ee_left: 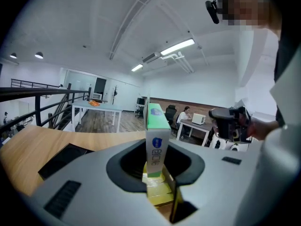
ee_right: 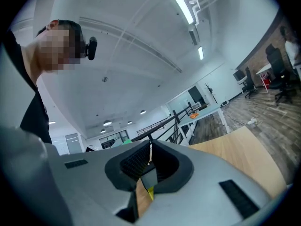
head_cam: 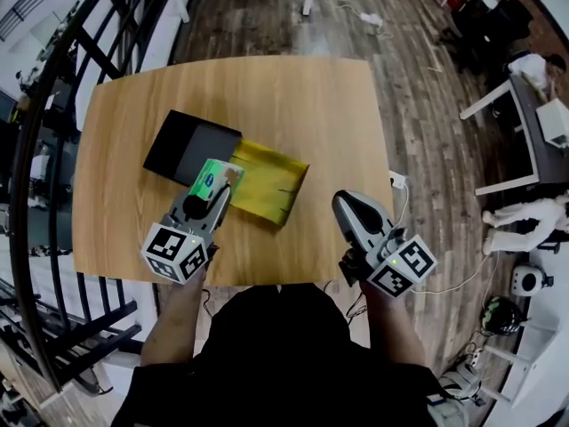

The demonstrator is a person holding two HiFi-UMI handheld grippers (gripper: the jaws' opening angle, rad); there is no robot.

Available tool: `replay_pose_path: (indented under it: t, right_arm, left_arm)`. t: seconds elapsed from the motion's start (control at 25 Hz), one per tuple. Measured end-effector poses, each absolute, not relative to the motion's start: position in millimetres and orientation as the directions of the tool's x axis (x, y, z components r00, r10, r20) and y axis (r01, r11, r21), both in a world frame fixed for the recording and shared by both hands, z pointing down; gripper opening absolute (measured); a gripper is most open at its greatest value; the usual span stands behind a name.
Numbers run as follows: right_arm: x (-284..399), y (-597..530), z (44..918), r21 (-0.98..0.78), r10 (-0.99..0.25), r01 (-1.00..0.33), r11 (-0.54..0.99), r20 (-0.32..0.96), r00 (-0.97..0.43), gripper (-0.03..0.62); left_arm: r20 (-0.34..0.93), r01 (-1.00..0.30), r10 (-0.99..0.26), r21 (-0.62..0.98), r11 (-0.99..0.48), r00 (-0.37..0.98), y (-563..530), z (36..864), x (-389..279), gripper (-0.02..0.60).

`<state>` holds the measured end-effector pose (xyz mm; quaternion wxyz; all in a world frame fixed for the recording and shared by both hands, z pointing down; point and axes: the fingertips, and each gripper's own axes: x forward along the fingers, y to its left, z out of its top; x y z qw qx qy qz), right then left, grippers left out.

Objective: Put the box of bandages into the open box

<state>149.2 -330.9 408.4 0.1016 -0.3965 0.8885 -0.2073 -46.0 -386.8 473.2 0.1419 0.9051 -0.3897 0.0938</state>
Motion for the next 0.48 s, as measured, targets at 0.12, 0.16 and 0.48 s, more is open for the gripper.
replay_pose_path:
  t: [0.12,0.16,0.48]
  right_arm:
    - [158,-339,418,-0.464,-0.747,-0.660,0.591,-0.007,-0.664,0.038]
    - [160,-341,421,-0.470,-0.746,-0.658,0.589,-0.003,-0.666,0.038]
    - [161,-356,442,-0.507,-0.730,-0.640,0.577,0.031,-0.683,0.038]
  left_arm:
    - [0.326,-0.729,-0.657,0.196,-0.656,0.679,-394,497,-33,0.098]
    - [0.340,-0.728,-0.650,0.201,-0.656,0.680,-396,503,-29,0.098]
    - [0.440,-0.706,-0.570,0.261,-0.658,0.694,-405,561,-6,0.098]
